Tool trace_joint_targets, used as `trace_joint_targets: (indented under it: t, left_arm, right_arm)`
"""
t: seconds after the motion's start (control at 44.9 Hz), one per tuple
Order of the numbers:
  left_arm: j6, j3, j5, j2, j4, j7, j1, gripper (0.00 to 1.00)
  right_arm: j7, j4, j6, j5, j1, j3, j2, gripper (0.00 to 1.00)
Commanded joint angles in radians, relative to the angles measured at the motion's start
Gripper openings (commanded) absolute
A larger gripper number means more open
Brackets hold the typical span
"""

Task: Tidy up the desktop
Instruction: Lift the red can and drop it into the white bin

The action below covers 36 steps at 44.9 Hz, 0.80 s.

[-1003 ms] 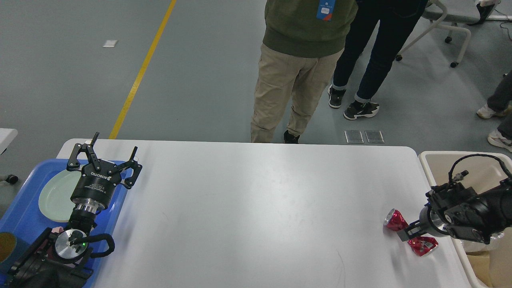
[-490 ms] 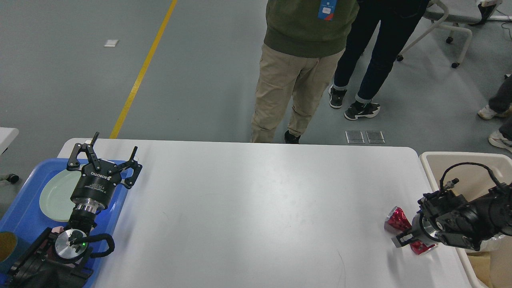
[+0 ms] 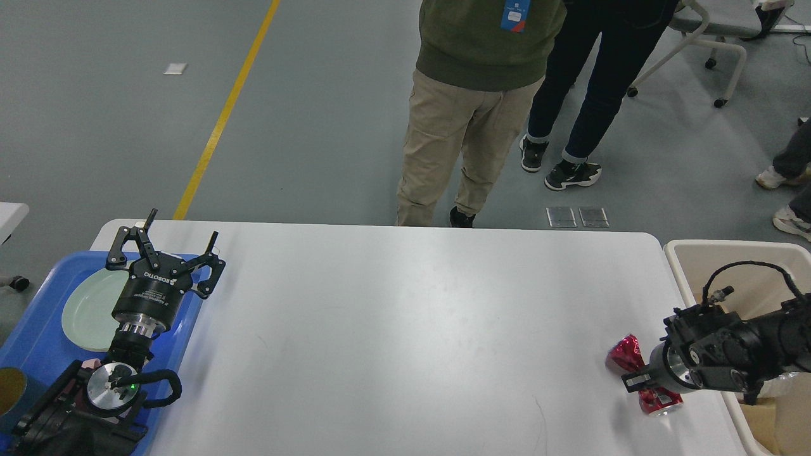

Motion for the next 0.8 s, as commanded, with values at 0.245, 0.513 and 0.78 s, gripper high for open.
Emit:
trace_joint_targets:
  t: [0.245, 0.513, 0.78]
  left_arm:
    - [0.001, 0.0, -0.001, 0.0, 0.0, 0.0, 0.001, 0.96]
    - [-0.001, 0.0, -0.001, 0.0, 0.0, 0.0, 0.001, 0.96]
    - [-0.001, 0.0, -0.001, 0.0, 0.0, 0.0, -0.001, 0.96]
  right_arm:
    - [0.001, 0.257, 0.271, 0.203, 0.346, -0.015, -0.156, 0.0]
    - [-0.001, 0.372, 0.702, 0.504, 0.767, -0.152, -0.19, 0.0]
    - [-0.01, 0.439, 0.721, 0.661, 0.94, -0.343, -0.193, 0.0]
